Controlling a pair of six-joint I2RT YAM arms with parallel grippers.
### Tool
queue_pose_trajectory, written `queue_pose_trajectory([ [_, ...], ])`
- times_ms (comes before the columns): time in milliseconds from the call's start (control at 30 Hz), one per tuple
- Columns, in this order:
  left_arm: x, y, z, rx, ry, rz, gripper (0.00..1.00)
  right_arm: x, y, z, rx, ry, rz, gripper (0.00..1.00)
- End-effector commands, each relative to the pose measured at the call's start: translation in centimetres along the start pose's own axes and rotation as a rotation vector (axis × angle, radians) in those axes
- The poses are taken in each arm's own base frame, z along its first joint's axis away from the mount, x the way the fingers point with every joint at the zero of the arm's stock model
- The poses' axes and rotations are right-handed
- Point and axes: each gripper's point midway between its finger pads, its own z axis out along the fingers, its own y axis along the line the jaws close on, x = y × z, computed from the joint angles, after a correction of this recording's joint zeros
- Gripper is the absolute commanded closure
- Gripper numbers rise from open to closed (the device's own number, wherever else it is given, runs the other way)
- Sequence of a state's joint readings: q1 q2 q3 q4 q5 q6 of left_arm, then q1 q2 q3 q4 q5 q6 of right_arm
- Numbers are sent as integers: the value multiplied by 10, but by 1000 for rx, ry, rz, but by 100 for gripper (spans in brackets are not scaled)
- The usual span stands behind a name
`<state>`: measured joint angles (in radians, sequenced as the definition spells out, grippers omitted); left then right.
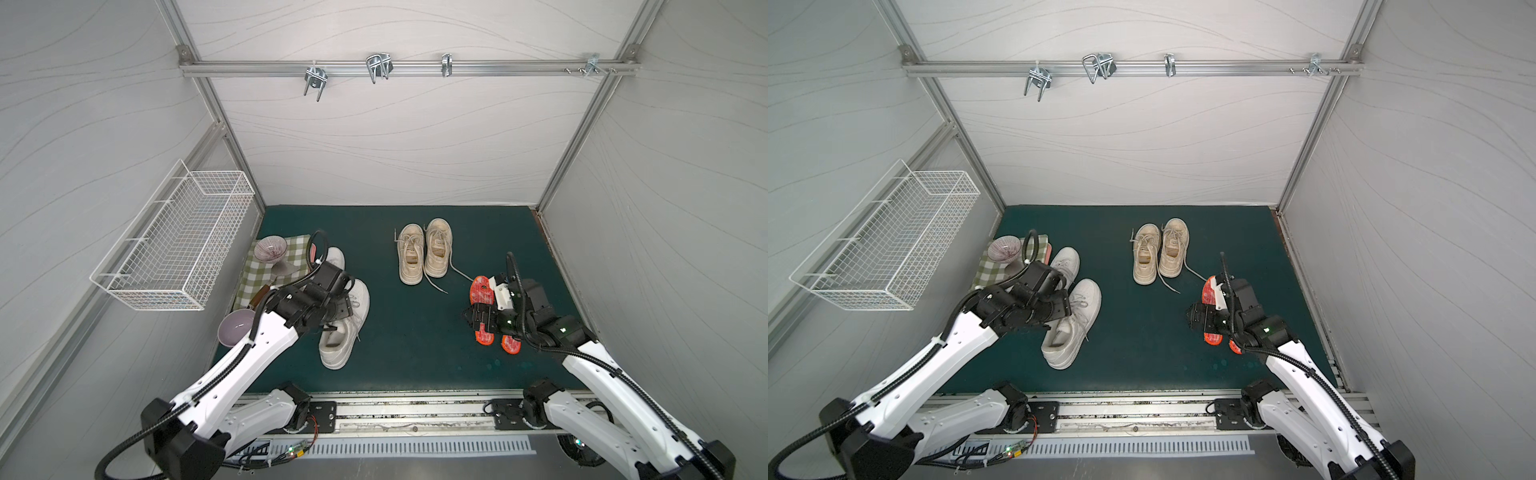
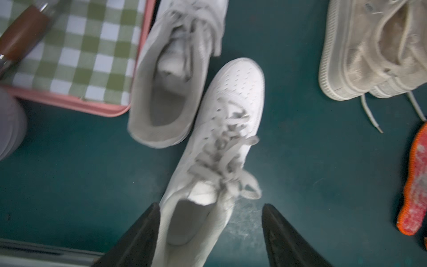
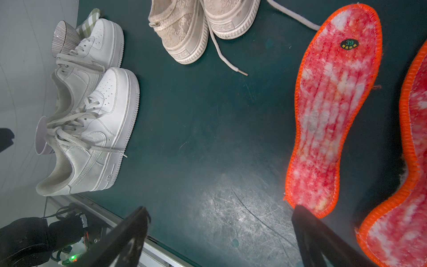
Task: Remove the insole from the shoe
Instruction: Adjust the shoe at the center of the board.
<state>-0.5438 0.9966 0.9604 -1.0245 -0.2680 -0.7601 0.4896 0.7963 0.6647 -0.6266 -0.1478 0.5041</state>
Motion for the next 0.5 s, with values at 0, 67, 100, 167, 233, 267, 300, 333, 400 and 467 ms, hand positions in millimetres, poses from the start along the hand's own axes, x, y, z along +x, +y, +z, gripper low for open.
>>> queue_pose_trajectory([
  [0, 16, 34, -5, -87, -3, -106, 27, -8, 5, -2, -9, -28, -17, 1],
  [67, 27, 37, 2, -74, 17, -126, 25, -7, 5, -1, -11, -29, -16, 1],
  [100, 32, 35, 7, -60, 34, -133, 25, -7, 5, 0, -13, -31, -13, 1],
  [167, 41, 32, 21, -46, 81, -141, 26, -7, 5, 0, -15, -28, -14, 1],
  [233, 45, 24, 32, -19, 117, -137, 28, -6, 6, 0, -18, -26, -15, 1],
  [267, 46, 23, 37, -16, 127, -132, 31, -6, 6, 0, -16, -25, -18, 1],
  [300, 47, 21, 41, -16, 135, -127, 34, -6, 6, -2, -17, -29, -17, 1],
  [333, 47, 20, 45, -20, 142, -120, 36, -6, 6, -2, -17, -29, -18, 1],
  [400, 49, 14, 52, -3, 161, -103, 41, -4, 5, -3, -17, -31, -20, 1],
  [467, 52, 4, 56, 38, 189, -87, 49, -1, 4, -2, -17, -26, -19, 1],
])
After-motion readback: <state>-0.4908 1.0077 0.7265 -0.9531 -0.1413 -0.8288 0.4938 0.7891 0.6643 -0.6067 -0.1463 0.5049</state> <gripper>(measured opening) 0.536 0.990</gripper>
